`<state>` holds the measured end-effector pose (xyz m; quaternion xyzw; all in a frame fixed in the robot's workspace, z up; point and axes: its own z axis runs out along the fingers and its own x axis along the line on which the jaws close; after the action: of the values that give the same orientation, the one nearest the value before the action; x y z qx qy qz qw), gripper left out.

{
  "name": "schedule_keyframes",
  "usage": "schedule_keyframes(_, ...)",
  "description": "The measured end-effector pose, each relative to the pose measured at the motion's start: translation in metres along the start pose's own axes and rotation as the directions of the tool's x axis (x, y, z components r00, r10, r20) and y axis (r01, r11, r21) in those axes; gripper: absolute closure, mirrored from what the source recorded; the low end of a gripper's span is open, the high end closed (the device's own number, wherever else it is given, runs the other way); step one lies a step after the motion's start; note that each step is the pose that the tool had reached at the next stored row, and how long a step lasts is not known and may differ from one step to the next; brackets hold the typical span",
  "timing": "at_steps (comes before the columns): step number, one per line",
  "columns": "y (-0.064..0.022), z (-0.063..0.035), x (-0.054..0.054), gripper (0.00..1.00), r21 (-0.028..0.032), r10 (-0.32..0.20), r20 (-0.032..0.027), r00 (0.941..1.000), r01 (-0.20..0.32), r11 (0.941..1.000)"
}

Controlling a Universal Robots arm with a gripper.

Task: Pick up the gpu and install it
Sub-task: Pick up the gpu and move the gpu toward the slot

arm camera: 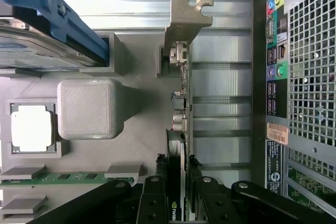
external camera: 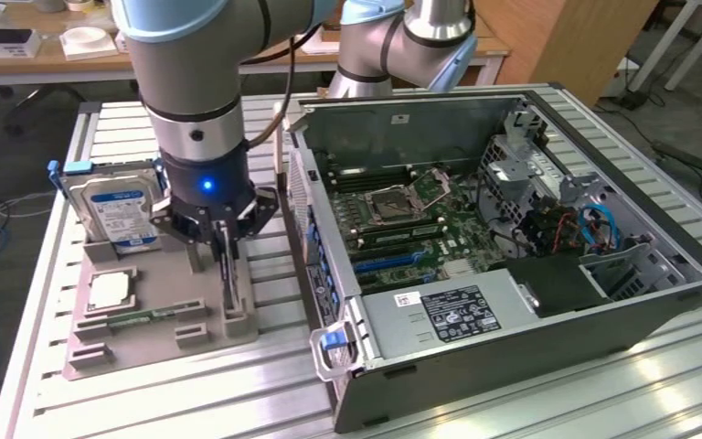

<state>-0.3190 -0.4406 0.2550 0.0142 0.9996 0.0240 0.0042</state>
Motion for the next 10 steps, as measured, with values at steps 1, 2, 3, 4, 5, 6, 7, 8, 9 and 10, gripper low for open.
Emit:
schedule_keyframes(1,0.0001,-0.0012,0.0,0.74,0.0001,0.0,0.0,1.0,0.0,1.0)
schedule_keyframes(2,0.0001,-0.0022,0.0,0.74,0.0,0.0,0.0001,1.0,0.0,1.0)
schedule_keyframes(3,0.0002,-0.0035,0.0,0.74,0.0,0.0,0.0001,1.0,0.0,1.0)
schedule_keyframes(4,0.0002,-0.0049,0.0,0.74,0.0,0.0,0.0001,1.0,0.0,1.0)
schedule_keyframes(5,0.0003,-0.0063,0.0,0.74,0.0,0.0,0.0,1.0,0.0,1.0)
schedule_keyframes(6,0.0004,-0.0078,0.0,0.74,0.0,0.0,0.0,1.0,0.0,1.0)
schedule_keyframes(7,0.0005,-0.0092,0.0,0.74,0.0,0.0,0.0,1.0,0.0,1.0)
schedule_keyframes(8,0.0005,-0.0108,0.0,0.74,0.0,0.0,0.0,1.0,0.0,1.0)
schedule_keyframes(9,0.0006,-0.0122,0.0,0.74,0.0,0.0,0.0,1.0,0.0,1.0)
schedule_keyframes(10,0.0007,-0.0138,0.0,0.74,0.0001,0.0,0.0,1.0,0.0,1.0)
